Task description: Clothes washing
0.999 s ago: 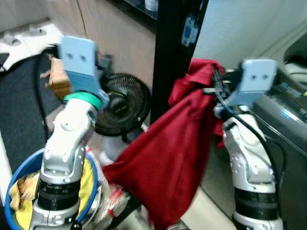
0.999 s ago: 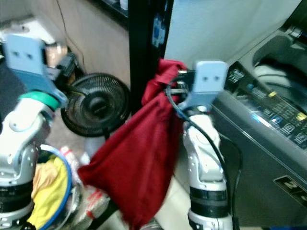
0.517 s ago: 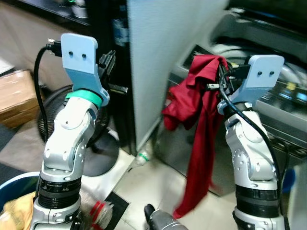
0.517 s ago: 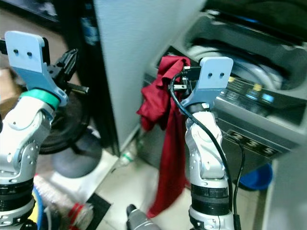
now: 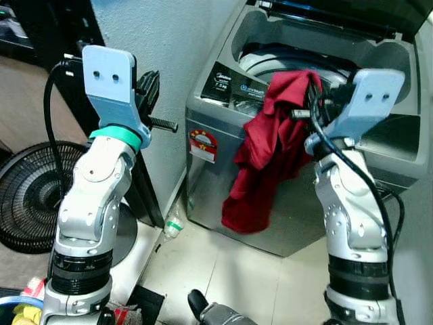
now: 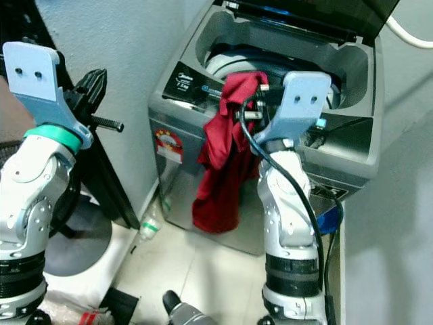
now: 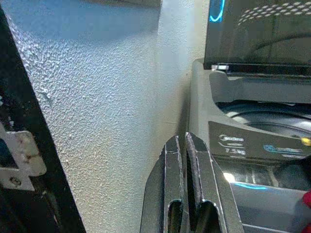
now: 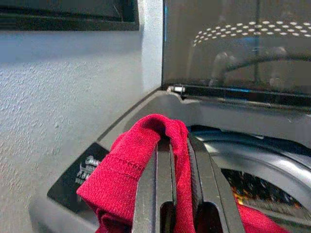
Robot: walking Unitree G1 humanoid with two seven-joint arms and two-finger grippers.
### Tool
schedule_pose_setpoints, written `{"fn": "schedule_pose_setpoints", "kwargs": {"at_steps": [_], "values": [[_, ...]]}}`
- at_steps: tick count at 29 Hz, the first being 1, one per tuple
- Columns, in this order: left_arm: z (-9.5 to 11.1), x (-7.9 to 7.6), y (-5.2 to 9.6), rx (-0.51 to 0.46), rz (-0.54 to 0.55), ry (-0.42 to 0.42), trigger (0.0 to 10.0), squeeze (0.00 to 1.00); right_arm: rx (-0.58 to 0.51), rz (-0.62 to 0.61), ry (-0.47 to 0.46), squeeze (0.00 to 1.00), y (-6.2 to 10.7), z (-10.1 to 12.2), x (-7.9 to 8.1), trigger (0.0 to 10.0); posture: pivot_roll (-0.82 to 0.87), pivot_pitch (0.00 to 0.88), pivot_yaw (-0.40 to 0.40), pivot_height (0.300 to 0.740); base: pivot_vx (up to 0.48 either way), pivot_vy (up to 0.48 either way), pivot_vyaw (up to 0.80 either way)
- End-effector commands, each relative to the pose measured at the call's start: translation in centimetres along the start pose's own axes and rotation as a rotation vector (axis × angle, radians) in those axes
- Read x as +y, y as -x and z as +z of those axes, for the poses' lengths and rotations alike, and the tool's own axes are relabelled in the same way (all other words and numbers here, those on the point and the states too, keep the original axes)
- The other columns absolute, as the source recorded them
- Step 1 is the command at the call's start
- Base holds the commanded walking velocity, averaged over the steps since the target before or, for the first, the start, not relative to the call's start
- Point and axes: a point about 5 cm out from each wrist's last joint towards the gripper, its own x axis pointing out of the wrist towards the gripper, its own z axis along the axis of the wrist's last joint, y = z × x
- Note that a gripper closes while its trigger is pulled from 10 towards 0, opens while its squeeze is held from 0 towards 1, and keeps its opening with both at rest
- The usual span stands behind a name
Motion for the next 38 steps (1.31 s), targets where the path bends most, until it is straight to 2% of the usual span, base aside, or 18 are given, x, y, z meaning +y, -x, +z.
{"fn": "schedule_pose_setpoints", "kwargs": {"at_steps": [1,12,38], "values": [[-0.15,0.16,0.09,0.008,0.005,-0.001,10.0,0.0,-0.035,-0.016,-0.014,0.0,0.01,0.59,-0.31,10.0,0.0,0.065,0.05,0.74,0.0,0.0,-0.8],[-0.32,0.2,0.1,0.018,0.009,-0.013,10.0,0.0,-0.015,-0.022,0.008,0.0,0.13,0.11,-0.37,10.0,0.0,0.071,0.049,0.74,0.0,0.0,-0.07],[-0.43,0.23,0.16,0.026,0.012,-0.018,10.0,0.0,-0.007,-0.024,-0.01,0.0,0.07,-0.1,-0.43,10.0,0.0,0.075,0.048,0.74,0.0,0.0,-0.8]]}}
